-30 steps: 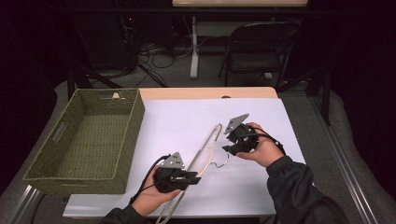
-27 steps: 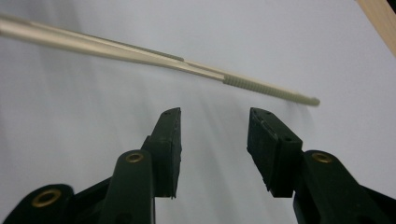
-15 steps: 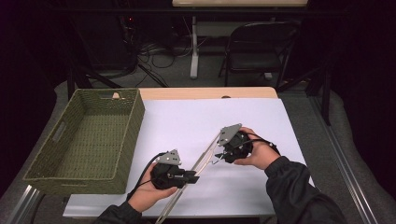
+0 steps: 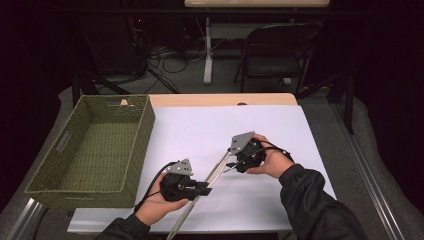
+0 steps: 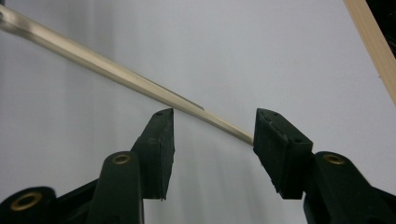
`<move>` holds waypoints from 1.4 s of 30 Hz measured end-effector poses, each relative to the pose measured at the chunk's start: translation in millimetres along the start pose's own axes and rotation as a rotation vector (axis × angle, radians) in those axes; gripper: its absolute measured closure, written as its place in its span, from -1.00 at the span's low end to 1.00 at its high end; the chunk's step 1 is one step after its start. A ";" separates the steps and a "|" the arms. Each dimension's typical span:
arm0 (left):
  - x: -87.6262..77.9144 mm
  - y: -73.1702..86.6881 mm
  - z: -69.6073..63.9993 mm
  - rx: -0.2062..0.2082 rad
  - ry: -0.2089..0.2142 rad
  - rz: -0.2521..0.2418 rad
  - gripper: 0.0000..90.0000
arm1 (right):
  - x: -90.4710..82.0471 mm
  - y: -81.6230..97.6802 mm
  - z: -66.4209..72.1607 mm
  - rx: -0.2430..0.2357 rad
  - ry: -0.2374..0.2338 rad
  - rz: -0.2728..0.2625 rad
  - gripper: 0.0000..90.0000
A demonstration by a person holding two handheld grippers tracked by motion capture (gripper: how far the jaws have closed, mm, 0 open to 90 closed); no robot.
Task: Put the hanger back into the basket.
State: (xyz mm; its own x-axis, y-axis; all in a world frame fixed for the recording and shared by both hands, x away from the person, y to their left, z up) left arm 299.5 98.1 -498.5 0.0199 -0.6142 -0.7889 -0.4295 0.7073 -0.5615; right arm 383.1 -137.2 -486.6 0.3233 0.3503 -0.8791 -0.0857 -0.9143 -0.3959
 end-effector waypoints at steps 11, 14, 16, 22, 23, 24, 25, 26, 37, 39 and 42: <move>-18.1 -6.2 3.0 -0.004 -0.096 0.024 0.76 | -8.9 7.9 -4.6 0.078 0.005 0.034 0.24; -24.9 -6.2 7.1 -0.018 -0.169 0.036 0.81 | -14.5 12.7 -7.8 0.118 0.006 0.022 0.23; -27.3 -5.7 8.4 -0.029 -0.179 0.038 0.84 | -16.0 13.8 -8.5 0.124 0.006 0.017 0.23; -30.6 -4.4 12.4 -0.045 -0.295 0.060 0.89 | -20.9 16.3 -7.6 0.141 0.019 0.008 0.23; -30.8 -4.1 13.1 -0.044 -0.312 0.066 0.90 | -21.3 15.9 -6.9 0.143 0.021 0.005 0.23; -30.9 -3.8 13.8 -0.046 -0.321 0.067 0.91 | -21.8 15.4 -6.5 0.137 0.023 0.004 0.23; -31.8 -3.3 16.3 -0.044 -0.340 0.066 0.92 | -22.2 14.1 -5.1 0.133 0.022 0.001 0.23; -31.8 -3.3 16.3 -0.044 -0.340 0.066 0.92 | -22.2 14.1 -5.1 0.133 0.022 0.001 0.23; -40.9 -9.8 14.1 0.004 -0.273 -0.060 0.93 | -34.6 6.4 2.8 0.121 0.060 -0.058 0.19; -39.2 -11.2 13.8 0.024 -0.258 -0.055 0.93 | -35.9 3.0 6.4 0.113 0.068 -0.068 0.20; -33.0 -10.5 15.1 0.064 -0.231 -0.032 0.93 | -35.5 -0.1 9.3 0.102 0.072 -0.072 0.23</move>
State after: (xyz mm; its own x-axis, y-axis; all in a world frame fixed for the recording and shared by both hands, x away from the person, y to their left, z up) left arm 317.0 116.2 -470.3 0.2421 -0.5454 -0.8025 -0.3677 0.7138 -0.5961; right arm 362.9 -147.6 -457.8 0.3983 0.3952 -0.8277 -0.1543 -0.8607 -0.4852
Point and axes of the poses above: each handheld gripper's, and its own axes: x roughly forward along the jaws, y roughly out of its underside, z roughly to its left, the point moved 1 cm from there along x, roughly forward along the jaws, and after that the axes turned 15 degrees about z, right-handed, at the moved point
